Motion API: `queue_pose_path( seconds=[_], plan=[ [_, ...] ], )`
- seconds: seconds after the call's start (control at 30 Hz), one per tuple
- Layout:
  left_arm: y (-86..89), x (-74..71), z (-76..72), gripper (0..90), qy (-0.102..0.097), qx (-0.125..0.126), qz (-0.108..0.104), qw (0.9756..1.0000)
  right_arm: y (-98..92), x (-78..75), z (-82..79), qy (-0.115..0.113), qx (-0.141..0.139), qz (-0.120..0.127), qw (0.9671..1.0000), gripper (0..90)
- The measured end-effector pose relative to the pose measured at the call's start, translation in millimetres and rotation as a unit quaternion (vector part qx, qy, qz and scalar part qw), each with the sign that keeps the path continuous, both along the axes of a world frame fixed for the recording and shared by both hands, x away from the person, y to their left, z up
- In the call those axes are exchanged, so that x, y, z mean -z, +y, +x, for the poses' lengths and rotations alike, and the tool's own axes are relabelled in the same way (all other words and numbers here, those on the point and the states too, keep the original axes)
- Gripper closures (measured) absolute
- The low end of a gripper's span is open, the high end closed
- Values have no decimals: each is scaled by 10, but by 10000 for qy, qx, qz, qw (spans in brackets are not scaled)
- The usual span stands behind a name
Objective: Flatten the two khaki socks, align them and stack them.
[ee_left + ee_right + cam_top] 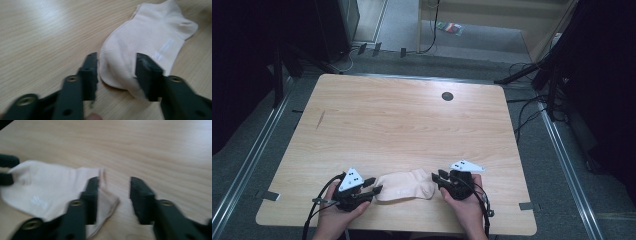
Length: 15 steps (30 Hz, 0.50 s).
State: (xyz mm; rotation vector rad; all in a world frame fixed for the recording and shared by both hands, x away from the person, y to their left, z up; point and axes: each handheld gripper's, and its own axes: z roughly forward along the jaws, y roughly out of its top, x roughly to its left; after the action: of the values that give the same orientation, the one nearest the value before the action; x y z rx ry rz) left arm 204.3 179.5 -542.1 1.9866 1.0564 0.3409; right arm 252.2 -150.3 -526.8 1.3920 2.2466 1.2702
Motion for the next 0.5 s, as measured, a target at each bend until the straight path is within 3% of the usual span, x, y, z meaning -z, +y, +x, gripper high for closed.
queue_pose_path(
  seconds=[0.07,0.13,0.23,0.33,0.43,0.5],
  plan=[
    [19,-14,6,475,-33,-106,-95,9999,-82,-33,4,-4,134,326,9994,539],
    [44,-19,13,517,12,-133,-220,9997,-104,-32,-2,2,89,367,9993,560],
    [34,-6,12,593,7,-101,-204,9997,-79,16,-19,103,-60,383,9992,594],
    [10,-10,11,662,-73,-46,-182,9998,28,54,-28,145,-337,263,9990,621],
    [-17,5,27,765,-17,50,-105,9999,116,93,-36,114,-334,-86,9993,763],
    [-25,8,34,860,-7,38,-23,10000,135,100,-38,135,-336,-190,9992,853]
  ],
)
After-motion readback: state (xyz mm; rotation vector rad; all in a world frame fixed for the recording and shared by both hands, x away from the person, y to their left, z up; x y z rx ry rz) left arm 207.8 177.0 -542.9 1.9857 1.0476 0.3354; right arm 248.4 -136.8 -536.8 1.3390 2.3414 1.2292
